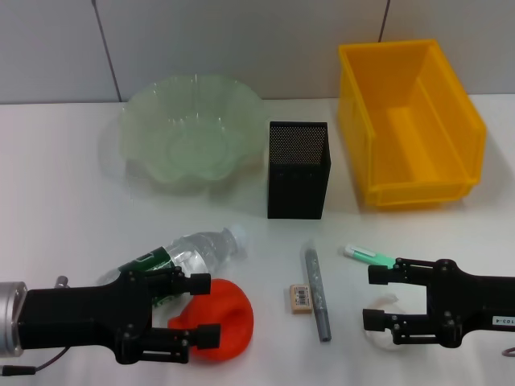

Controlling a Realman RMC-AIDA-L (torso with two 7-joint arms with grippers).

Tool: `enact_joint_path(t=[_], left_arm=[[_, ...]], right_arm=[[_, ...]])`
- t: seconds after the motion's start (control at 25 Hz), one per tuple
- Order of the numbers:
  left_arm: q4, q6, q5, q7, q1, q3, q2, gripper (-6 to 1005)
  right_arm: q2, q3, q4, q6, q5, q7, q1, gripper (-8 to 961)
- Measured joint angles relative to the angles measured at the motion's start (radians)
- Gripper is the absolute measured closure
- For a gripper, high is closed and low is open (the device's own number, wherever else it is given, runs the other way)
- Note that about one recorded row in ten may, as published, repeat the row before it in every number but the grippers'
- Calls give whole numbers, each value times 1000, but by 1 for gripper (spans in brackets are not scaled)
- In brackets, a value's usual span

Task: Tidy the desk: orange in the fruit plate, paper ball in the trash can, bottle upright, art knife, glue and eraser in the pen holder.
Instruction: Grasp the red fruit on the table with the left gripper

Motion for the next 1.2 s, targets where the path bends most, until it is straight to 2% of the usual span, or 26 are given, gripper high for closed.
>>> enact_joint_path(t=[0.6,0.68,0.88,1.2], left_arm=[[7,12,6,-1,1,-4,-4,136],[22,14,6,-2,-14,-3,-5,136],[90,-37,57,-1,-32,2,-20,136],[101,-114,148,-4,-61,-2,-38,135]], right_arm=[[-5,1,0,-12,-3,4,-4,185],[-6,0,0,-12,-3,5,-5,185],[-7,1,0,-12,-3,6,-5,186],[-8,12,-1,-12,-3,9,-6,186]])
